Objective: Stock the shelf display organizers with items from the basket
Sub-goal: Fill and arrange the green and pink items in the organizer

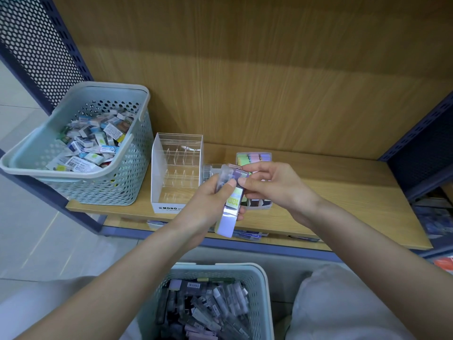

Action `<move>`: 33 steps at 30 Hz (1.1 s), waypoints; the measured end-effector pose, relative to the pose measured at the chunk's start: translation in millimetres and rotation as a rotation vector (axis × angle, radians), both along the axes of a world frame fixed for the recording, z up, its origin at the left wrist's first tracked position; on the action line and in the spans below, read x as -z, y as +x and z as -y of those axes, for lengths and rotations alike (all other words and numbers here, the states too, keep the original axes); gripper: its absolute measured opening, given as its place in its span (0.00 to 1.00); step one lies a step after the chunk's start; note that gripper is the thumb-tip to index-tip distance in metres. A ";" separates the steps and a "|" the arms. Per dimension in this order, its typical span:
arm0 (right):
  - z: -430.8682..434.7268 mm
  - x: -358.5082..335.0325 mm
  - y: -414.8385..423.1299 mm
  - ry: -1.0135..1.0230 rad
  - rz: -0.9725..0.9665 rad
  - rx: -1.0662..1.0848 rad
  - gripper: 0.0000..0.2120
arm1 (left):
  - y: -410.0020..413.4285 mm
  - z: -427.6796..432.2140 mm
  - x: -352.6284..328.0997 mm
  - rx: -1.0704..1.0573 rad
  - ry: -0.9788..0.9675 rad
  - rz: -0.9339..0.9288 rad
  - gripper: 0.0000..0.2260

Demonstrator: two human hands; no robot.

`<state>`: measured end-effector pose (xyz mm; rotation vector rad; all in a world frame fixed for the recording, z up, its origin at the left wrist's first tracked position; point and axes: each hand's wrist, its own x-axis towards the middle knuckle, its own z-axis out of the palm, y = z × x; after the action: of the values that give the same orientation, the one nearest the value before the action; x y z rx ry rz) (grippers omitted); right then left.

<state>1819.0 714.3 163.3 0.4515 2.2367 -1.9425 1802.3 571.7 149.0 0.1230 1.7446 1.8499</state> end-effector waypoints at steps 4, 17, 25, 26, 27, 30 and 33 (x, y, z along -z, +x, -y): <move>-9.5 -5.6 -4.8 -0.122 -0.017 0.137 0.11 | -1.1 1.0 -1.2 0.022 -0.074 0.005 0.09; -39.6 8.7 6.4 0.229 0.110 -0.404 0.11 | -24.4 13.0 5.5 -0.076 -0.262 -0.307 0.02; -0.9 10.9 18.9 0.239 -0.059 -0.605 0.20 | -15.3 -0.4 1.5 -0.039 -0.176 -0.311 0.03; -0.4 9.3 18.2 0.207 -0.085 -0.556 0.18 | -16.1 0.0 0.4 -0.055 -0.163 -0.301 0.04; -1.7 7.4 15.8 0.162 -0.104 -0.465 0.15 | -16.9 0.9 -1.0 -0.073 -0.154 -0.284 0.05; -20.4 16.3 1.0 0.229 -0.177 -0.110 0.06 | -17.8 3.3 -3.4 -0.100 -0.140 -0.221 0.05; -47.3 34.5 -11.2 0.582 -0.163 -0.024 0.13 | -17.8 4.3 -3.3 -0.102 -0.147 -0.208 0.05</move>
<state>1807.8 761.7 128.8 0.3304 2.8864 -1.3266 1784.5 567.4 152.3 0.1768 2.0577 1.8268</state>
